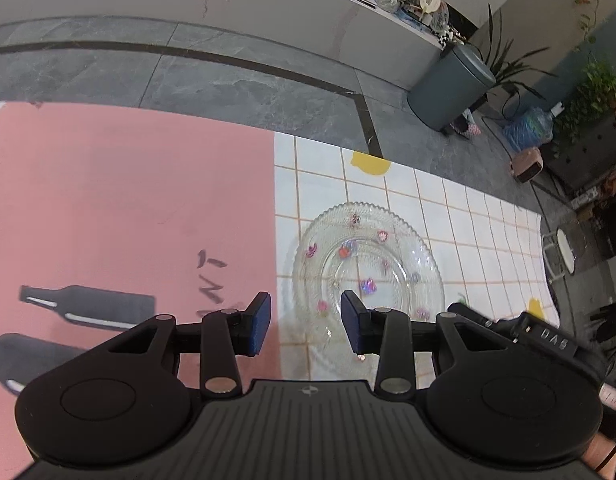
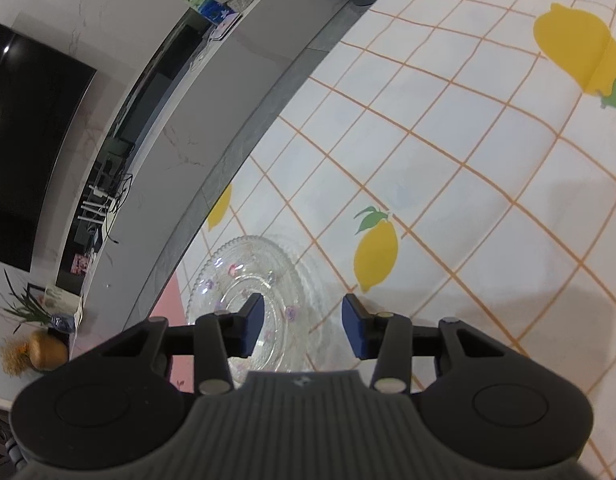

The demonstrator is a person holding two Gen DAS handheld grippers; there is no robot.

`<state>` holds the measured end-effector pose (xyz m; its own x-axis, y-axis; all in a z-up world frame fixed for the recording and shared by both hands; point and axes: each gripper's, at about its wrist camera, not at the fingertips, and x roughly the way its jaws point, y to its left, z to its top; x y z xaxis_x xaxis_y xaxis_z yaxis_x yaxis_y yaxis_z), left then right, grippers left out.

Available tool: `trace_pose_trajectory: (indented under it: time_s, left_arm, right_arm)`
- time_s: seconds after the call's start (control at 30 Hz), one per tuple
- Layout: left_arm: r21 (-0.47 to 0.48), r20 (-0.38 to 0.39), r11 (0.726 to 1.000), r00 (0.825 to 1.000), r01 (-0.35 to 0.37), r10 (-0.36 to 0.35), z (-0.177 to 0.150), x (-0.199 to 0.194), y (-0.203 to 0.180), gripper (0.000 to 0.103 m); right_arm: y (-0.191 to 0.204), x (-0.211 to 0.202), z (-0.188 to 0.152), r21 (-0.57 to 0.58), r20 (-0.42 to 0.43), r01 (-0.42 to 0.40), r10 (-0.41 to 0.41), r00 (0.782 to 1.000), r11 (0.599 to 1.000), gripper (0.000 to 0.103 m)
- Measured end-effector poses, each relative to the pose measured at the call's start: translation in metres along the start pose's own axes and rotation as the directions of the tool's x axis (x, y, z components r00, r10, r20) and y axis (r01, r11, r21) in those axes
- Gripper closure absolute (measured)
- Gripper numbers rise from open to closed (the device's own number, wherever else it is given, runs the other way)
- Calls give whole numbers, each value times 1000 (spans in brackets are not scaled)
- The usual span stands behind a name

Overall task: Organize plates and bowls
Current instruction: 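Close both grippers on the second glass plate rim, then lift the second glass plate with both grippers, carry and lower it, open both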

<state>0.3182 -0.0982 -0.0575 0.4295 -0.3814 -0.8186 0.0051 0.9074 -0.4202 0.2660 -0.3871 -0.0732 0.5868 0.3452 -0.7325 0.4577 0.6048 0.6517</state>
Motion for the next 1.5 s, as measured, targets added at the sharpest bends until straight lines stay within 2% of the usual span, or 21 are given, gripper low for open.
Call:
trace_pose_trajectory:
  time_s: [0.3,0.47,0.53,0.7,0.87,0.93,1.0,1.07,1.13,1.17,1.27,1.5]
  left_arm:
    - [-48,-10,999,1000,22,-23,5,18,4,60]
    - [-64,1,998,1000,20,-20,7,25,7,60]
    - [-65,4,998,1000,25,-25,8,27,7,60]
    - [-93,-8,993,998,69,-70,6,33,9,60]
    - [-111,-3,990,996,83,-84,8,33,12,60]
    - [-99,-1,992,997,72,-73,7,33,10,64]
    - [-78,5,996,999,52,-52,6,33,8,67]
    - [-67,10,997,999,32,-31,4,31,6,72]
    - [-68,13,998,1000,5,-4,3,30,6,82]
    - [-66,14,998,1000,-4,5,3,29,7,84]
    - [-45,10,999,1000,-18,19,1,27,7,90]
    - [-65,13,998,1000,-11,12,0,21,9,92]
  right_arm:
    - [-1,4,1,12,40,-38,37,998,999,61]
    - [6,5,-2,-60,70,7,-3,998,998,70]
    - [9,7,-3,-87,78,13,-6,997,996,70]
    - [12,13,-8,-110,59,-19,25,998,994,71]
    - [10,15,-8,-102,55,-40,46,997,994,71]
    - [7,15,-7,-96,52,-45,50,997,994,73]
    - [7,14,-8,-101,50,-26,31,998,995,85]
    - [4,13,-7,-95,44,-17,22,999,995,91]
    - [5,12,-8,-100,34,-11,15,999,995,95]
    - [5,12,-8,-104,31,-10,13,999,995,97]
    - [7,11,-9,-109,28,-9,12,1000,994,97]
    - [9,11,-7,-96,21,-23,25,999,995,99]
